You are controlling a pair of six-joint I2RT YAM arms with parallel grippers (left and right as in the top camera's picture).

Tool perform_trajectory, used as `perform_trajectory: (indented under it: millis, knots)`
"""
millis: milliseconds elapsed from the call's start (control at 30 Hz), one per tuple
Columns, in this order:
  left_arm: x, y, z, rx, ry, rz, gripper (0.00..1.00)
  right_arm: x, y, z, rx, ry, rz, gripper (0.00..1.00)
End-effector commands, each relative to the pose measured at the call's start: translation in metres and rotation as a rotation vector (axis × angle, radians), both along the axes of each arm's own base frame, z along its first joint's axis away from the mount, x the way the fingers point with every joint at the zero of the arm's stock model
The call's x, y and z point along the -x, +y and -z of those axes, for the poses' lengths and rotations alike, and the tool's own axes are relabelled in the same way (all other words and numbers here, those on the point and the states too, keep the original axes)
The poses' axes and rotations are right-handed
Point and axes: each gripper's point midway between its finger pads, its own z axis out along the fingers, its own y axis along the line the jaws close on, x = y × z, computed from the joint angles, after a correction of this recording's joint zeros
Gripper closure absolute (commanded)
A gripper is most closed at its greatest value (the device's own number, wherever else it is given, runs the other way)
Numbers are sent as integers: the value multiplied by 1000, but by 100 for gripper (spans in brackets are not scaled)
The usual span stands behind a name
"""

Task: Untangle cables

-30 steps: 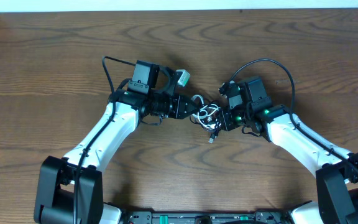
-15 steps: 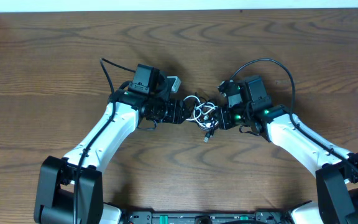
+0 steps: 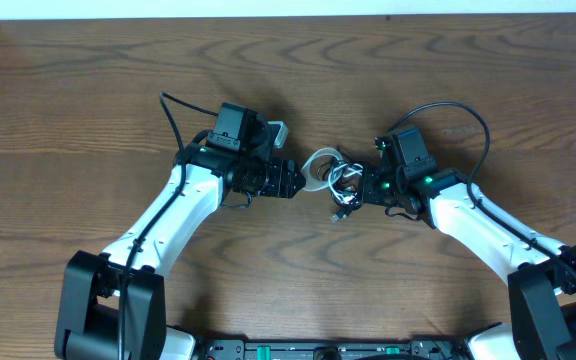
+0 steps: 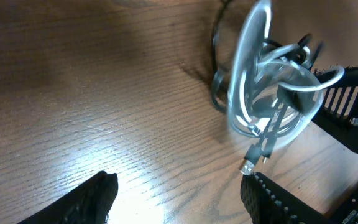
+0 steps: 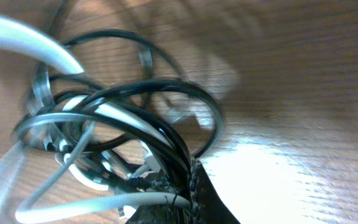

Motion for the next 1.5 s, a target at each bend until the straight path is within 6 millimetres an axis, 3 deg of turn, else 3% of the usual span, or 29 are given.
perform_trajectory:
  millis: [0, 200, 300, 400, 467, 667, 733, 867, 933, 1033, 1200, 1300, 1467]
  knots:
    - [-2, 1, -8, 0, -25, -6, 31, -1, -6, 2, 7, 16, 66, 99]
    - [2, -15, -19, 107, -19, 42, 27, -2, -2, 0, -10, 15, 58, 99]
    - [-1, -16, -21, 107, -36, 41, 27, 0, 25, -14, -131, -25, -97, 99]
    - [-4, -16, -22, 111, -46, 41, 27, 6, 59, -41, -317, -79, -269, 99]
    - [-5, -17, -23, 113, -54, 42, 27, 8, 69, -51, -382, -95, -313, 99]
    - [-9, -18, -25, 120, -77, 43, 30, 10, 71, -52, -395, -89, -323, 99]
    - [-11, -19, -26, 123, -87, 43, 37, 12, 74, -55, -415, -86, -338, 99]
    - [-12, -19, -27, 125, -92, 43, 75, 12, 74, -55, -413, -84, -337, 99]
    - [-12, -19, -27, 125, -92, 43, 92, 8, 69, -51, -379, -93, -313, 99]
    - [-12, -19, -27, 124, -90, 43, 92, -2, 51, -35, -245, -121, -262, 99]
    - [-10, -18, -25, 116, -77, 41, 93, -13, 4, -8, 66, -154, -197, 99]
    - [-9, -11, -19, 76, -66, 23, 92, -15, -17, 0, 195, -157, -180, 99]
    - [-3, 1, -8, -2, -29, -7, 92, -15, -33, 4, 283, -151, -151, 99]
